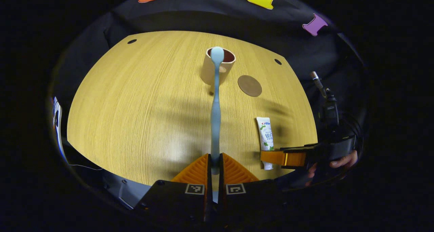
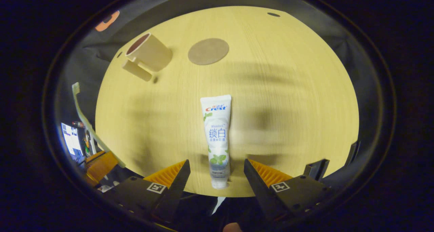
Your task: Put the toothbrush and toothpaste on the desktop into the cup, then pick up the cup and place it on the coaster on the desktop.
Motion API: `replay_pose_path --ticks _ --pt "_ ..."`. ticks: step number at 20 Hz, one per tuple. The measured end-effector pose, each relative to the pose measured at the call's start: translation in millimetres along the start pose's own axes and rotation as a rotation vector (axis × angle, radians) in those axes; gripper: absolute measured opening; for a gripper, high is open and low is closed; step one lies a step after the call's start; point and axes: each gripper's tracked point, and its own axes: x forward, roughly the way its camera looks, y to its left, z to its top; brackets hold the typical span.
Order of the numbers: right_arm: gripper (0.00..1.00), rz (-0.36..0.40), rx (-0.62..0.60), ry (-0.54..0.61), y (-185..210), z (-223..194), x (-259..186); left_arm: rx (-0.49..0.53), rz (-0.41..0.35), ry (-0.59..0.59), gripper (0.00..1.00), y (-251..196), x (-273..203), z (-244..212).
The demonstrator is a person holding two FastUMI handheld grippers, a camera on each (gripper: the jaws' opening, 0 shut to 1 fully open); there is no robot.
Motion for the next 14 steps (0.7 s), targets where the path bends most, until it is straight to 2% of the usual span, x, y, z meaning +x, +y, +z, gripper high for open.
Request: replay_pose_path --ticks 3,6,8,10,11,12,13,14 --pt "0.94 -0.014 0.036 0.040 4 3 8 0.037 0.004 -0.070 0.09 1 -12 13" --pt "0.80 -0.038 0.026 0.065 5 7 13 0.053 0.007 -0.128 0.08 0 -21 27" --pt "0.80 -0.044 0.032 0.092 7 6 17 0.044 0.001 -0.160 0.08 0 -26 34" --pt "0.68 -0.049 0.043 0.114 8 4 20 0.037 -0.005 -0.201 0.08 1 -31 45" --pt "0.71 -0.063 0.042 0.115 6 4 21 0.037 -0.007 -0.215 0.08 1 -33 49" --pt "0.68 -0.074 0.044 0.110 4 4 23 0.037 -0.002 -0.227 0.08 2 -33 51" --pt "0.64 -0.088 0.042 0.110 2 4 24 0.037 -0.001 -0.237 0.08 4 -35 54" --pt "0.51 -0.095 0.042 0.114 1 1 27 0.036 0.002 -0.243 0.08 5 -36 56"
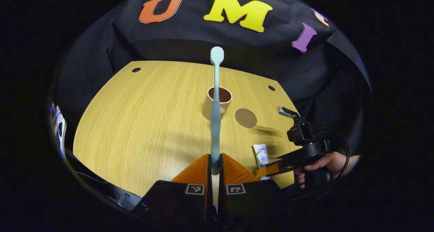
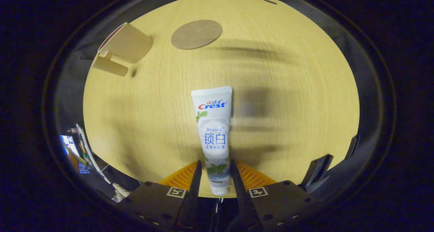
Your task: Put the toothbrush and toothpaste on the desktop into the cup, then pick up the cup and place it on the coaster on the desktop.
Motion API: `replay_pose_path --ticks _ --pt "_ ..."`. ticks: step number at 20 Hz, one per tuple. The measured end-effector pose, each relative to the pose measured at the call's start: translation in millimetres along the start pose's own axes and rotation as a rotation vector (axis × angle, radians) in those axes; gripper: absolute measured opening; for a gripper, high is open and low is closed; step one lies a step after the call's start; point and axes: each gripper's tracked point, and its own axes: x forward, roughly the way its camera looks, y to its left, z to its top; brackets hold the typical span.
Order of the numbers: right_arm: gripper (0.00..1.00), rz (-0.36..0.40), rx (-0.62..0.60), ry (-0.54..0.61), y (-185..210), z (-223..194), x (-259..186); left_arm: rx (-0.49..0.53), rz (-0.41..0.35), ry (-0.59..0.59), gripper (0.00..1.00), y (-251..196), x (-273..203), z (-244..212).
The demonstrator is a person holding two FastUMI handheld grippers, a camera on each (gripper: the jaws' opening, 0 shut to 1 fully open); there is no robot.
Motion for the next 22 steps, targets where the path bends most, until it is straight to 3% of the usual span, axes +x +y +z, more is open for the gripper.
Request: replay_pose_path --ticks 2,3,4,7,10,16,22 --pt "0.45 0.005 -0.001 -0.005 5 -1 1 0.004 0.004 -0.015 0.08 1 0 7" --pt "0.48 0.005 0.000 -0.007 4 -3 2 0.012 0.007 -0.028 0.08 1 1 10" --pt "0.37 0.012 -0.003 -0.009 4 -1 5 0.023 0.013 -0.050 0.08 2 2 15" --pt "0.32 0.053 -0.045 -0.044 -1 1 3 0.071 0.019 -0.155 0.08 3 7 41" --pt "0.19 0.082 -0.080 -0.105 -7 6 3 0.098 0.022 -0.264 0.08 0 25 73" --pt "0.19 0.119 -0.090 -0.233 -11 7 -11 0.190 0.044 -0.433 0.09 7 76 135" --pt "0.19 0.108 -0.038 -0.291 -20 1 -28 0.175 -0.028 -0.525 0.09 -15 123 169"
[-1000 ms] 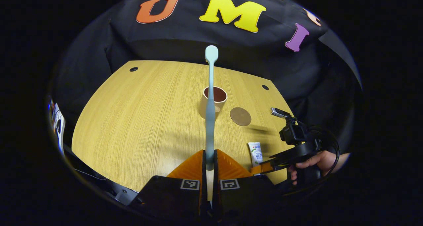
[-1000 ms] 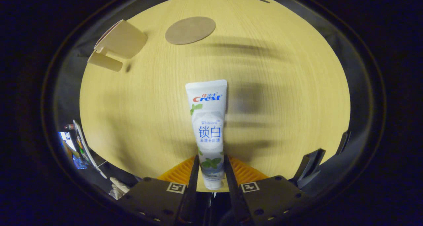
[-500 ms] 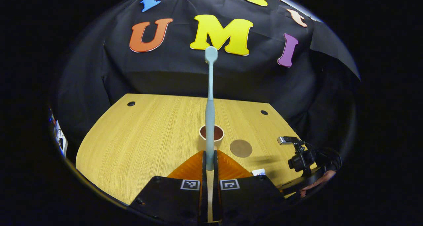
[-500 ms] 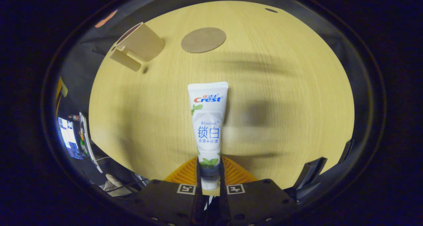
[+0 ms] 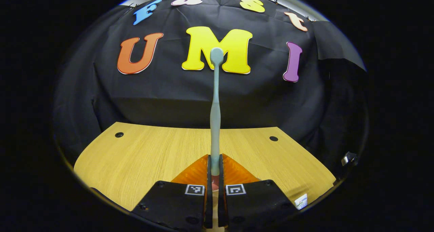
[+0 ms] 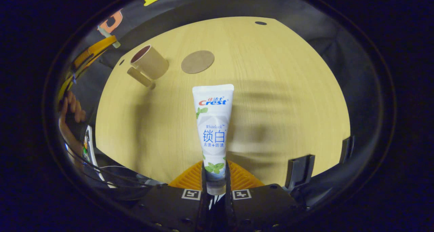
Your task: Put the toothbrush and toothpaste on the desktop into the cup, then pick up the cup and place it on the coaster on the desktop.
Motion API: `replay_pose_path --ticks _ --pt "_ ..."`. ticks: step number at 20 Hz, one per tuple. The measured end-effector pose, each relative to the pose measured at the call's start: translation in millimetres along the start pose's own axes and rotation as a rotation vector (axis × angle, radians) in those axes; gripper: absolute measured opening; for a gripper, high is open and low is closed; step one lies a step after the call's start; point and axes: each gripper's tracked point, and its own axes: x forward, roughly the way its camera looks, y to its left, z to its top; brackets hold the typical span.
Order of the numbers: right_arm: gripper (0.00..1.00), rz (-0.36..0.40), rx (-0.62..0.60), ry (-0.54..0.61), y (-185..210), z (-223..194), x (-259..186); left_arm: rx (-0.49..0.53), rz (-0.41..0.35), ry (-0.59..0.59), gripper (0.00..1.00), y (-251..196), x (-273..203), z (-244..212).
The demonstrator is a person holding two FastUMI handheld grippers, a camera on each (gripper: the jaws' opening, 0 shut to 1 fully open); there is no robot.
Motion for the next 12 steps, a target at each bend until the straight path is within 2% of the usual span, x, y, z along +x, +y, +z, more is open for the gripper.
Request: replay_pose_path --ticks 6,9,12 --pt "0.19 -0.046 0.088 -0.006 1 -5 0 0.037 0.002 0.014 0.09 5 40 -35" --pt "0.19 -0.048 0.124 0.008 3 -5 -4 0.080 0.003 0.032 0.10 7 47 -51" --pt "0.19 -0.039 0.129 0.009 3 -6 -3 0.077 0.011 0.035 0.11 11 50 -55"
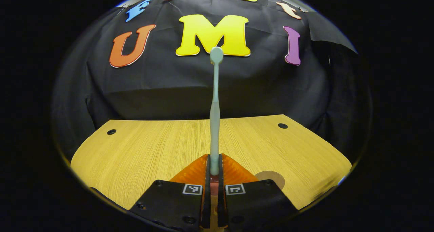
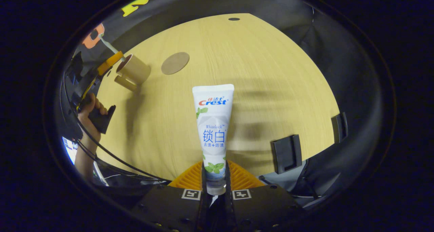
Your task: Put the toothbrush and toothpaste on the desktop into the cup, then pick up the cup and place it on the coaster on the desktop.
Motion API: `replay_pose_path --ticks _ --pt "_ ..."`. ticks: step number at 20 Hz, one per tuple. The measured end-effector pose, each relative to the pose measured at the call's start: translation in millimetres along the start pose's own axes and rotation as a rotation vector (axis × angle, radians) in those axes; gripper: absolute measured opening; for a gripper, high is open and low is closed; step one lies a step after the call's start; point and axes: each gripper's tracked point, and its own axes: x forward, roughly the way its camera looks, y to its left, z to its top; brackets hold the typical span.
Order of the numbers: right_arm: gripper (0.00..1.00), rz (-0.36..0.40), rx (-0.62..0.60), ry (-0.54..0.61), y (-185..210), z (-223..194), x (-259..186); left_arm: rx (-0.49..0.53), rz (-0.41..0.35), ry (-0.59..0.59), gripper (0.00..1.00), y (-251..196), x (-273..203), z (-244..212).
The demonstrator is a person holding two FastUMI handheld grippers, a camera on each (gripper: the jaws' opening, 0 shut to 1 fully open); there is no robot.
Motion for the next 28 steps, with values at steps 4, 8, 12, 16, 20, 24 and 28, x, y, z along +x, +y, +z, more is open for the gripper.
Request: replay_pose_path --ticks 4,8,12,16,20,24,28 --pt "0.19 0.015 0.000 0.015 0 -2 0 0.002 -0.007 0.060 0.29 -4 -2 -19" --pt "0.19 0.033 -0.028 -0.007 -1 3 -3 0.018 0.004 0.057 0.72 -4 -15 -15" --pt "0.19 0.060 -0.047 -0.021 -1 5 -5 0.016 0.046 0.020 0.99 3 -46 8" --pt "0.19 0.114 -0.080 -0.054 3 14 -10 -0.003 0.083 -0.062 0.98 16 -88 53" --pt "0.18 0.165 -0.180 -0.121 11 32 -24 -0.021 0.170 -0.109 0.98 45 -131 85" --pt "0.19 0.231 -0.315 -0.333 29 92 -66 -0.072 0.242 -0.094 0.98 72 -175 89" --pt "0.18 0.267 -0.397 -0.592 42 163 -127 -0.113 0.346 -0.067 0.98 96 -222 89"
